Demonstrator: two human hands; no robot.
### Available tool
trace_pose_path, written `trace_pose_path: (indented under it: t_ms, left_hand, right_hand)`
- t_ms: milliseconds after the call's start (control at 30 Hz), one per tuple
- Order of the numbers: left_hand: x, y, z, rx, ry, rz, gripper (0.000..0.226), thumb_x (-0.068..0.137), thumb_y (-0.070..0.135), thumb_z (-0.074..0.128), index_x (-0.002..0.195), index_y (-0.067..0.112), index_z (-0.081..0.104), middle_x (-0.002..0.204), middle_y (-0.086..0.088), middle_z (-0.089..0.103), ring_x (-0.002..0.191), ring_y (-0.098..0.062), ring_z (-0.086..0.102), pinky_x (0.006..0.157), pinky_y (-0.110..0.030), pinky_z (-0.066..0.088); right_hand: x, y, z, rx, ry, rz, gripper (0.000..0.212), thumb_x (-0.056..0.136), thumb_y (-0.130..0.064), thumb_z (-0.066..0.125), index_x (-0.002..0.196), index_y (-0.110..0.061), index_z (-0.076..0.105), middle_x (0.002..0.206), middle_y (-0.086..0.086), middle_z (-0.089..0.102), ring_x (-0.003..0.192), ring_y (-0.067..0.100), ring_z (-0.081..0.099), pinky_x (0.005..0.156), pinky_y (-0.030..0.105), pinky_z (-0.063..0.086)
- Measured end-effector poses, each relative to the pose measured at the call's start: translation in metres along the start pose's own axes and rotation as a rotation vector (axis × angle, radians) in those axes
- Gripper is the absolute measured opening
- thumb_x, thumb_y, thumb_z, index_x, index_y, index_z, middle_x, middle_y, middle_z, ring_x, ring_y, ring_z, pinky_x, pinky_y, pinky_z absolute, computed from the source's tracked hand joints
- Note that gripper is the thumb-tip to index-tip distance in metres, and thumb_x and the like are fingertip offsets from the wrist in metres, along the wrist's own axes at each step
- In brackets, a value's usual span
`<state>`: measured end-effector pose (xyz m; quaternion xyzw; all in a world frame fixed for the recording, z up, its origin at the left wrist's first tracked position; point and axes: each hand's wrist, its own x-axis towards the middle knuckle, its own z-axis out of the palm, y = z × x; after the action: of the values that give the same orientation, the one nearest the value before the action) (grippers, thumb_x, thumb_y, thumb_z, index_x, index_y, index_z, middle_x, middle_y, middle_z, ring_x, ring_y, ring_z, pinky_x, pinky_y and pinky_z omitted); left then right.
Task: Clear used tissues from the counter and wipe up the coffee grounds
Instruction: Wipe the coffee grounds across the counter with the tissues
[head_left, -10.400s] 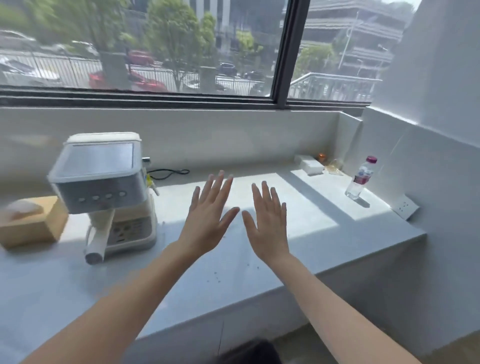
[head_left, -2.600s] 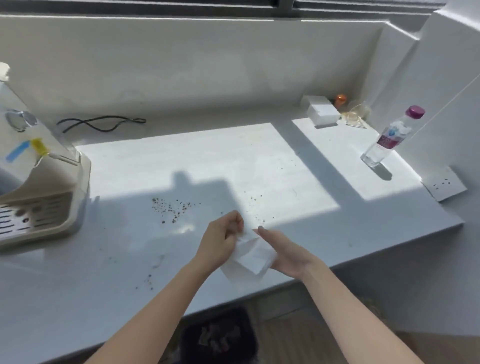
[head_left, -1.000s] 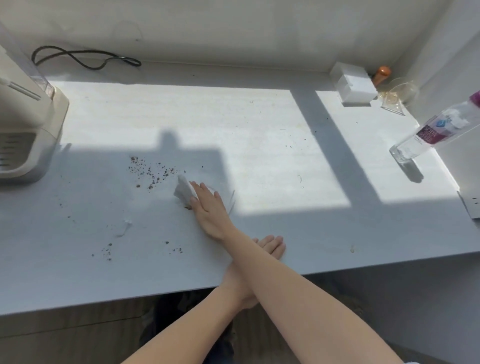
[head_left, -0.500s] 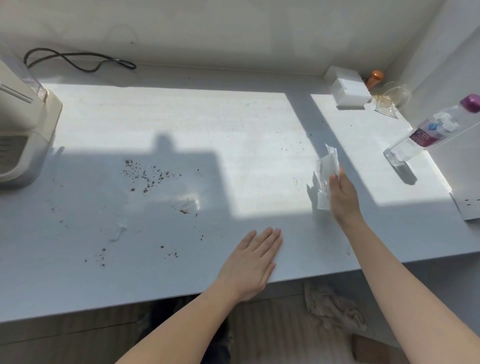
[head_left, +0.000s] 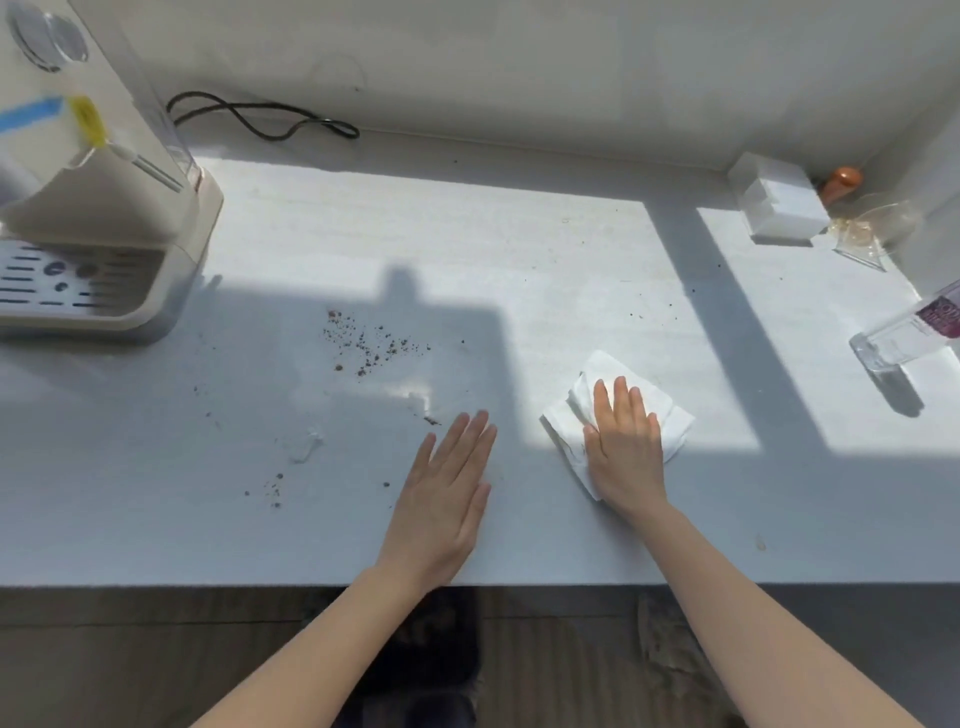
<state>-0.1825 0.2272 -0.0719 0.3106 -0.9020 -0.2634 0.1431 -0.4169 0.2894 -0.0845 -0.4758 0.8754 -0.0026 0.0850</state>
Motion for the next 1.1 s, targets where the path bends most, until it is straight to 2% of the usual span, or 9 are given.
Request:
trace_pose_path:
  t_ms: [167,300,400,500,633,733,1000,1100]
  left_hand:
    - [-0.041,-0.102,-0.071,0.16,0.145,-0.336,0.059,0.094,0.035,0.011,0.149,0.015,0.015,0.157,0.006,0.01,0.145,-0.007,0.0,0.117,-0.029,-0.007]
    - [-0.065,-0.155,-0.103,0.238,0.226,-0.581,0.053,0.097,0.025,0.02,0.149,0.011,0.016,0.158,-0.001,0.012,0.145,-0.014,0.004,0.117,-0.039,-0.003]
    - [-0.069,-0.17,-0.107,0.225,0.235,-0.693,0.052,0.1,0.019,0.026,0.149,0.01,0.011,0.159,-0.004,0.008,0.146,-0.016,0.002,0.118,-0.04,-0.003]
    - [-0.067,-0.172,-0.103,0.265,0.221,-0.724,0.053,0.099,0.023,0.022,0.149,0.01,0.009,0.159,-0.003,0.006,0.146,-0.016,0.002,0.117,-0.038,-0.004]
    - [-0.067,-0.175,-0.101,0.293,0.211,-0.726,0.053,0.099,0.025,0.018,0.149,0.011,0.008,0.159,-0.002,0.006,0.146,-0.015,0.001,0.118,-0.038,-0.003]
    - [-0.067,-0.174,-0.101,0.277,0.216,-0.719,0.052,0.099,0.025,0.018,0.149,0.011,0.009,0.159,-0.002,0.006,0.146,-0.014,0.001,0.118,-0.037,-0.002]
    - [-0.067,-0.177,-0.101,0.251,0.235,-0.711,0.051,0.1,0.024,0.019,0.149,0.011,0.01,0.159,0.0,0.007,0.146,-0.013,0.0,0.118,-0.035,-0.002]
    - [-0.068,-0.178,-0.102,0.228,0.247,-0.709,0.051,0.1,0.023,0.02,0.148,0.011,0.012,0.159,0.0,0.009,0.146,-0.013,0.002,0.119,-0.035,0.0]
  right_hand:
    - [-0.003,-0.021,0.0,-0.019,0.015,-0.024,0.055,0.096,-0.02,0.04,0.147,-0.006,0.023,0.155,0.02,0.022,0.143,0.038,0.019,0.109,0.053,0.024]
    - [-0.004,-0.04,-0.001,0.012,0.028,-0.027,0.056,0.091,-0.024,0.033,0.142,-0.001,0.032,0.149,0.026,0.032,0.137,0.044,0.029,0.104,0.055,0.031]
    - [-0.004,-0.058,0.001,0.031,0.041,-0.045,0.053,0.095,-0.019,0.04,0.143,-0.001,0.03,0.151,0.026,0.028,0.139,0.043,0.026,0.106,0.056,0.028]
    - [-0.003,-0.08,0.005,0.045,0.053,-0.079,0.056,0.095,-0.018,0.044,0.146,-0.003,0.025,0.154,0.023,0.023,0.142,0.04,0.02,0.11,0.054,0.022]
    - [-0.003,-0.114,0.013,0.046,-0.011,-0.137,0.056,0.099,-0.027,0.029,0.15,-0.012,0.009,0.16,0.012,0.003,0.147,0.031,0.002,0.117,0.047,0.008]
    - [-0.006,-0.14,0.017,0.053,-0.042,-0.19,0.056,0.1,-0.031,0.022,0.15,-0.016,0.001,0.16,0.009,-0.004,0.148,0.026,-0.004,0.119,0.045,0.004]
    - [-0.022,-0.196,0.029,0.069,-0.055,-0.329,0.055,0.1,-0.035,0.016,0.15,-0.022,-0.004,0.16,0.004,-0.01,0.147,0.022,-0.012,0.118,0.041,-0.006]
    - [-0.02,-0.196,0.026,0.141,-0.062,-0.35,0.052,0.101,-0.033,0.02,0.15,-0.025,0.003,0.158,-0.005,-0.01,0.146,0.017,-0.011,0.118,0.038,-0.006]
